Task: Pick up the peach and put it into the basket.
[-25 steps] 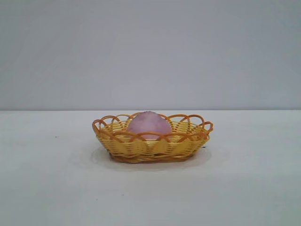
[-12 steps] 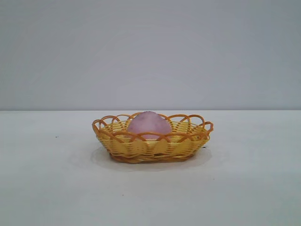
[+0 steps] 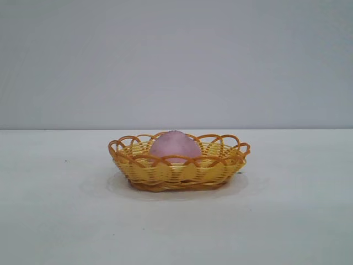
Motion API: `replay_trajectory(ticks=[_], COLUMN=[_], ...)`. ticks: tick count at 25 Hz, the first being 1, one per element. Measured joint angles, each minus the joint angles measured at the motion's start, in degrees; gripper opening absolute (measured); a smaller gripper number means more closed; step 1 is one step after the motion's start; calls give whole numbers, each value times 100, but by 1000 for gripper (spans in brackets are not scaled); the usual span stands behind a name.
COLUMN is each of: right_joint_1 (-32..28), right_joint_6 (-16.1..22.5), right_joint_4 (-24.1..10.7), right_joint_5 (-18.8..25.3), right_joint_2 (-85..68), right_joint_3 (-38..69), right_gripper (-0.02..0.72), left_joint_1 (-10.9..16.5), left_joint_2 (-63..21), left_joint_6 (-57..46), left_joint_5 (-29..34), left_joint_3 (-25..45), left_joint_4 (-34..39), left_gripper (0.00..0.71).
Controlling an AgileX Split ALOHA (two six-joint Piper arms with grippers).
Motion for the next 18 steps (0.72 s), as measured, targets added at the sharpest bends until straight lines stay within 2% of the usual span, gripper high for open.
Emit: replay_trajectory(ticks=[18], right_joint_1=[0], right_joint_6=[0], right_joint_4=[24], right_joint_5=[-11], right_joint_2=[0], right_joint_3=[0], right_gripper=[328], left_joint_1=[2], left_joint_2=[-106], left_joint_6=[0], left_joint_5=[0], left_joint_3=[0], left_joint_4=[0], left_gripper=[530])
